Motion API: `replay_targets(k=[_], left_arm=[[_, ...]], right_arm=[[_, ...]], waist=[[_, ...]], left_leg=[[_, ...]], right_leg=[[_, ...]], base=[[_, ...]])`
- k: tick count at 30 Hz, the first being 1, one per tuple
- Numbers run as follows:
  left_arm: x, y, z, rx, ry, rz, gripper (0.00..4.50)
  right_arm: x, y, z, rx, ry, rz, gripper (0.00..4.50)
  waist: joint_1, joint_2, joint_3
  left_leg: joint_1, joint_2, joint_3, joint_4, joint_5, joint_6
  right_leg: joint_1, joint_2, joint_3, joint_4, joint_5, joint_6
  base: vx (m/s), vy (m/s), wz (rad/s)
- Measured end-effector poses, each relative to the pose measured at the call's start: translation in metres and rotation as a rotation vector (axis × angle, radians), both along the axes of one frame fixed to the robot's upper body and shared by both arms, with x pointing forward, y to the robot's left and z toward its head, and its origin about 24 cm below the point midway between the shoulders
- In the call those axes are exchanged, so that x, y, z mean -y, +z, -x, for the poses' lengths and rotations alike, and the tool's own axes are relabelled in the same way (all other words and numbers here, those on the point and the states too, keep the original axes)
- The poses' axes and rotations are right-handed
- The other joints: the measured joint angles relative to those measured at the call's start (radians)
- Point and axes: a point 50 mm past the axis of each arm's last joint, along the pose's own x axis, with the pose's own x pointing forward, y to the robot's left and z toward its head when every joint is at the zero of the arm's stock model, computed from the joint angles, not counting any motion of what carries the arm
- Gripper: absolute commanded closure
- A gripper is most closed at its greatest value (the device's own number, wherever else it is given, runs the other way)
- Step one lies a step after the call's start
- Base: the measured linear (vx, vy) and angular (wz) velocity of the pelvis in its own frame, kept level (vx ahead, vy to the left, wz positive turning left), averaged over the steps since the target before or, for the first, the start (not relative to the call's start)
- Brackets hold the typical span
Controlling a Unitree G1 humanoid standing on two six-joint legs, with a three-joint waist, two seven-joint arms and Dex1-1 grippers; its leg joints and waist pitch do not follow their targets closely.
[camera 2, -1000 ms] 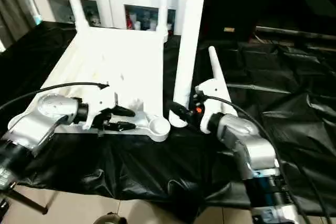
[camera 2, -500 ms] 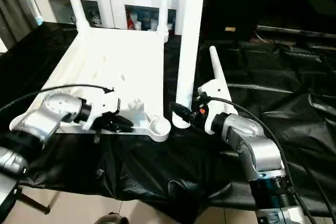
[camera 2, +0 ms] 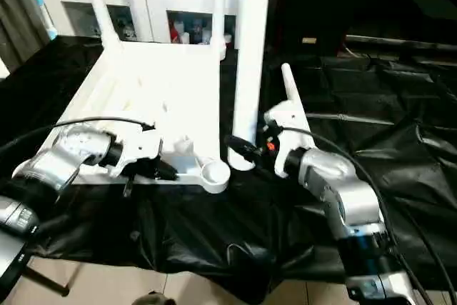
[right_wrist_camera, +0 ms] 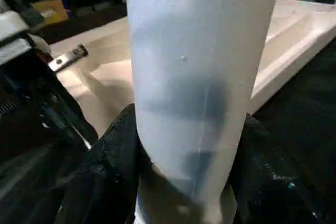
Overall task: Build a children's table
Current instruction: Pick table leg
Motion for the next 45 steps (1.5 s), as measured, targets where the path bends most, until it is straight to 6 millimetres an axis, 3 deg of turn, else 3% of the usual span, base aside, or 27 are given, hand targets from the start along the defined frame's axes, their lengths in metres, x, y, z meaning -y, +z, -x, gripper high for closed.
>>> replay_targets(k=[7, 16, 18, 23, 39, 45], left_arm=[[0.028, -0.001, 0.032, -0.111, 0.016, 0.052, 4.50], [0.047, -0.002, 0.041, -0.030, 0.094, 0.060, 4.50], [0.050, -0.002, 0.041, -0.004, 0.097, 0.071, 4.06], [0.050, 0.005, 0.042, 0.004, 0.065, 0.099, 3.64], [0.054, -0.017, 0.036, -0.035, 0.075, 0.108, 3.61], [0.056, -0.018, 0.034, -0.041, 0.081, 0.130, 4.19]], right_arm=[[0.003, 0.006, -0.002, 0.002, 0.019, -0.006, 2.59], [0.002, 0.005, -0.002, -0.011, 0.028, -0.008, 2.59], [0.002, 0.005, -0.002, -0.012, 0.028, -0.009, 2.59], [0.001, 0.004, -0.002, -0.014, 0.029, -0.014, 2.59], [-0.001, -0.001, 0.001, -0.033, 0.022, -0.025, 2.59], [0.004, -0.012, 0.008, -0.072, 0.012, -0.014, 2.59]], waist=[[0.004, 0.001, 0.000], [0.004, 0.001, 0.000], [0.003, 0.001, 0.001], [0.005, 0.002, 0.000], [0.006, 0.007, 0.002], [0.006, 0.011, 0.001]], left_leg=[[-0.002, 0.000, 0.002, 0.000, -0.003, 0.005], [-0.001, 0.000, 0.002, 0.000, -0.003, 0.005], [-0.002, 0.000, 0.002, 0.000, -0.003, 0.005], [-0.003, 0.000, 0.002, 0.000, -0.003, 0.005], [-0.003, 0.000, 0.002, 0.000, -0.003, 0.005], [-0.003, 0.000, 0.002, 0.000, -0.003, 0.005]], right_leg=[[-0.002, 0.000, 0.000, -0.001, -0.004, -0.002], [-0.001, 0.000, 0.001, 0.000, -0.004, -0.002], [-0.002, 0.000, 0.001, 0.000, -0.004, -0.002], [-0.002, 0.000, 0.000, -0.001, -0.004, -0.002], [-0.002, 0.000, 0.000, -0.001, -0.004, -0.001], [-0.002, 0.000, 0.001, -0.001, -0.004, -0.001]], base=[[0.000, 0.000, 0.00], [0.000, 0.000, 0.00], [0.000, 0.000, 0.00], [0.000, 0.000, 0.00], [0.000, 0.000, 0.00], [0.000, 0.000, 0.00]])
